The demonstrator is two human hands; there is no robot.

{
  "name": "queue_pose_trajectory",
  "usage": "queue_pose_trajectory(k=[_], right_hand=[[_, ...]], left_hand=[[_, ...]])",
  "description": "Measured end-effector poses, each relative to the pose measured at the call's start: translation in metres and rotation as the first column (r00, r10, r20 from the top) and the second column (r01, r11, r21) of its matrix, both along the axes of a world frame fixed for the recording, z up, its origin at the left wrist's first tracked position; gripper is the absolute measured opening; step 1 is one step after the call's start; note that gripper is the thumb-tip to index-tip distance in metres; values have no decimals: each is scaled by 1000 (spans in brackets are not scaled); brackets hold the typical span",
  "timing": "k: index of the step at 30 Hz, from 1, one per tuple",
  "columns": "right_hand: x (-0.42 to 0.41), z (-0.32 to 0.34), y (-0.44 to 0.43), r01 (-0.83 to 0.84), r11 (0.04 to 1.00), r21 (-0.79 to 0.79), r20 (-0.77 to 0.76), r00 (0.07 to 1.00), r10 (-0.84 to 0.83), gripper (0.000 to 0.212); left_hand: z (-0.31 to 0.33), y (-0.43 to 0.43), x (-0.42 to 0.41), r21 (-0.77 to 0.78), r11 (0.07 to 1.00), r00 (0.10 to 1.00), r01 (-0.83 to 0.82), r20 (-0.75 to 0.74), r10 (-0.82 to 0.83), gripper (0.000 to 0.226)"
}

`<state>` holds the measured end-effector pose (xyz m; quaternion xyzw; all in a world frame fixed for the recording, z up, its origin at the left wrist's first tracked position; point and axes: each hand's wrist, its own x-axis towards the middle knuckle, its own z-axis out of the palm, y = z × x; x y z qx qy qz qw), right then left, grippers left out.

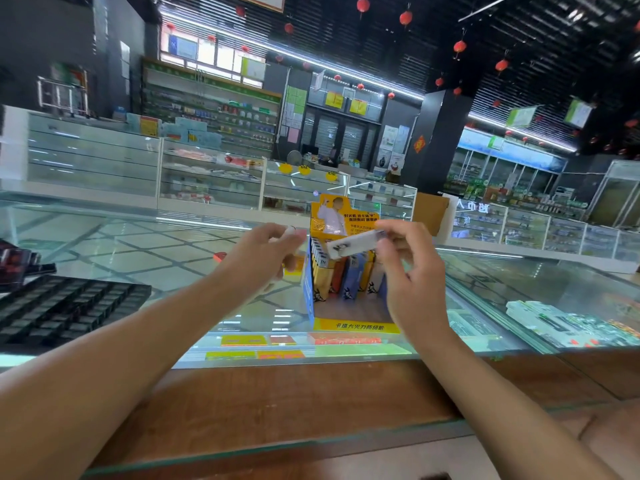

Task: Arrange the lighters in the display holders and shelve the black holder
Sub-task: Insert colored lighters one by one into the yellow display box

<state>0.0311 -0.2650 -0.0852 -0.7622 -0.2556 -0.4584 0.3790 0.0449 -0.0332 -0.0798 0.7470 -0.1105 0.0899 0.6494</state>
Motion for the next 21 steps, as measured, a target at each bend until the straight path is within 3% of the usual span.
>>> queue_pose_trajectory(k=[2,6,15,21], right_hand=[[7,2,-11,84,996,6,48,995,-84,25],[19,-1,-27,188,982,-36,26,982,-187,28],[29,-7,-32,279,932,-230,-7,958,-288,26],[37,-10,-38,282,903,-324,-83,942,-324,19]], left_hand=[[1,0,1,-72,997,998,-9,-65,5,24],[-3,0,7,-20,999,997,-45,-70,44,28],[-2,3,4,78,986,989,-149,27,147,21],[0,9,-1,-8,992,991,-130,23,130,10]])
